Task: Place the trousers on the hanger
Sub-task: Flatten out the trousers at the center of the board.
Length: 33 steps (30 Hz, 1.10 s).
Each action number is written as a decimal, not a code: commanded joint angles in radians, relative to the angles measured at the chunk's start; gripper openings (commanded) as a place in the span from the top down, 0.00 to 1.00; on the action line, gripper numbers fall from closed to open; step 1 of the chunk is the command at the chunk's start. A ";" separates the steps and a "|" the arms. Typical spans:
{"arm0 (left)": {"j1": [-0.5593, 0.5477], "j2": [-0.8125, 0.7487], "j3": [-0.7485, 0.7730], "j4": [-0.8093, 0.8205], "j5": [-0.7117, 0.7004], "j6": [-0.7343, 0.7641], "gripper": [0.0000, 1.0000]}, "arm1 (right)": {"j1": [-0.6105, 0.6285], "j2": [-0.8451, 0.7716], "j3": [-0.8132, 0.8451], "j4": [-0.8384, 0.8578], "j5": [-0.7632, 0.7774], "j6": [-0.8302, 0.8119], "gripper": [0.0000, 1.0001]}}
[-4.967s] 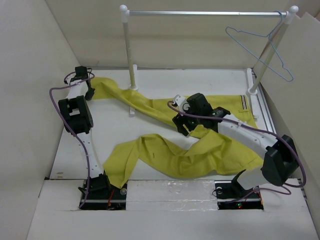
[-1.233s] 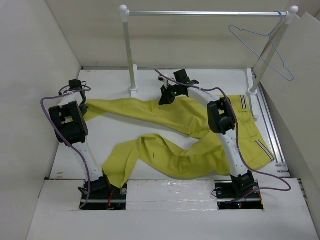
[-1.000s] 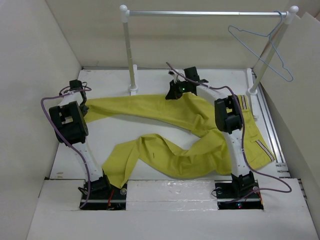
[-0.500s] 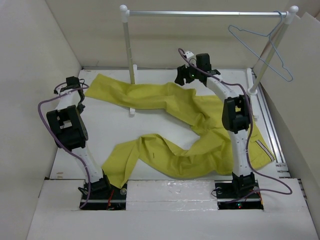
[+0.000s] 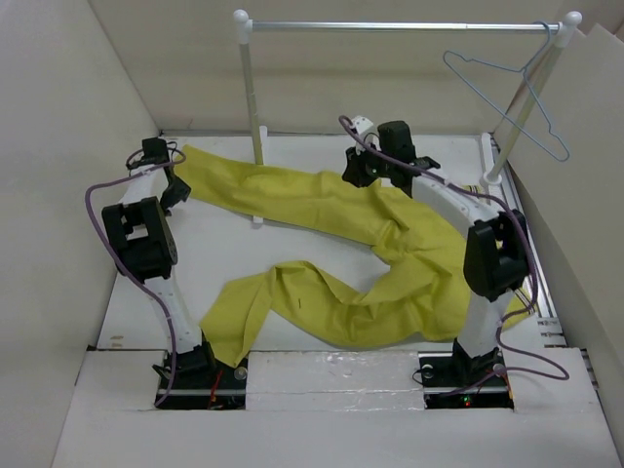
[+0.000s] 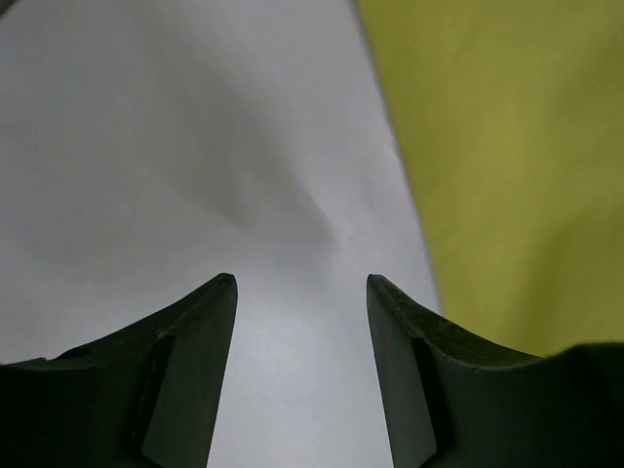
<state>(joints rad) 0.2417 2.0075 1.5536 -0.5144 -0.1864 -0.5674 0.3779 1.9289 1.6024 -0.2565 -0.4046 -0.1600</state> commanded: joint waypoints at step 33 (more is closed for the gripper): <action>0.030 0.226 0.139 -0.092 -0.375 0.069 1.00 | 0.290 -0.588 -0.450 -0.099 0.185 0.043 0.40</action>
<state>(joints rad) 0.2173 2.2978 1.8347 -0.5064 -0.4824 -0.4767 0.7288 1.3663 1.1927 -0.2752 -0.3111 -0.1043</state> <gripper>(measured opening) 0.010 0.591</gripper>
